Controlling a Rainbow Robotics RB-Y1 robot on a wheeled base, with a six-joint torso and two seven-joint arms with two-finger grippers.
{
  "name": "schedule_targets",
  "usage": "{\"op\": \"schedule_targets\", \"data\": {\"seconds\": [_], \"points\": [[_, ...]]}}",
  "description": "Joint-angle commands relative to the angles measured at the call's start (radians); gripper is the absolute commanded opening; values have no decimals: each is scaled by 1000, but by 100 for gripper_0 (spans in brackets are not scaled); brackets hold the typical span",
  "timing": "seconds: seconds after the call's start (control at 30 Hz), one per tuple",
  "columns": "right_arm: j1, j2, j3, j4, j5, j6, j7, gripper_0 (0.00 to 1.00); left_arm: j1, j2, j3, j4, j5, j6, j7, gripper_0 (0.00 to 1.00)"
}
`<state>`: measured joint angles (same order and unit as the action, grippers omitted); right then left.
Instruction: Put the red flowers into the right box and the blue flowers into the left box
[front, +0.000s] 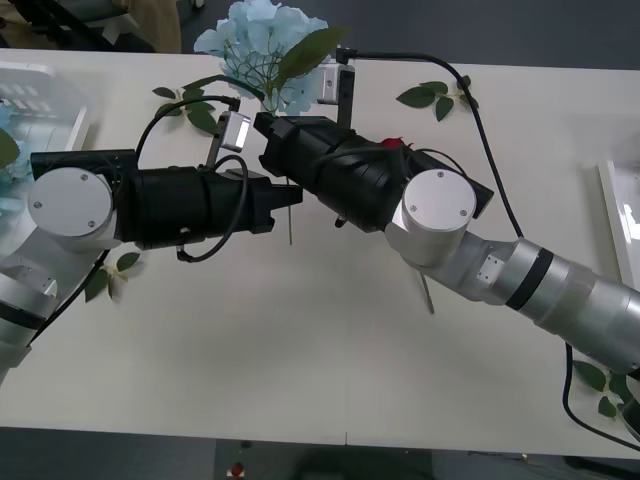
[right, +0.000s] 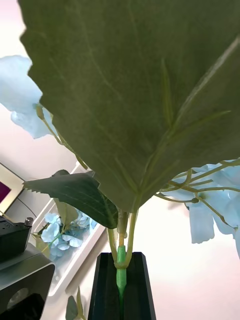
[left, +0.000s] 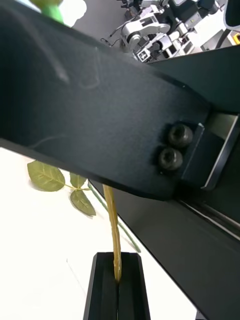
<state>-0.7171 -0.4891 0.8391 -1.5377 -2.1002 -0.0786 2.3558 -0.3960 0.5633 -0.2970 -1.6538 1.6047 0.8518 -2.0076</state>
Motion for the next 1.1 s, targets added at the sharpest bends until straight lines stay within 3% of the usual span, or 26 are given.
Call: {"op": "schedule_targets", "data": {"seconds": [0.03, 0.1, 0.17, 0.23, 0.37, 0.53, 0.73, 0.9, 1.1], "points": [[-38, 29, -12, -15, -3, 13, -9, 0, -21, 49, 9, -17, 11, -14, 12, 0], [-38, 24, -12, -13, 0, 16, -4, 52, -21, 69, 9, -17, 35, -13, 12, 0], [-39, 21, -12, -13, 2, 23, 0, 81, -21, 82, 9, -15, 46, -13, 12, 0], [-39, 15, -12, -15, 3, 33, 3, 91, -21, 95, 7, -17, 50, -13, 12, 0], [-39, 9, -15, -15, 0, 60, 8, 99, -15, 130, 7, -15, 50, -13, 15, 0], [-38, 6, -18, -15, -3, 69, 10, 100, 5, 219, 9, -15, 57, -13, 20, 0], [-38, 6, -23, -15, -12, 79, 10, 100, 55, 421, 12, -15, 149, 39, 29, 0], [-38, 0, -23, -13, -20, 91, 5, 100, 124, 575, 142, -12, 164, 234, 30, 0], [-28, -42, -23, -15, -81, 154, 2, 100, 206, 593, 391, 57, 109, 532, 26, 0]]}}
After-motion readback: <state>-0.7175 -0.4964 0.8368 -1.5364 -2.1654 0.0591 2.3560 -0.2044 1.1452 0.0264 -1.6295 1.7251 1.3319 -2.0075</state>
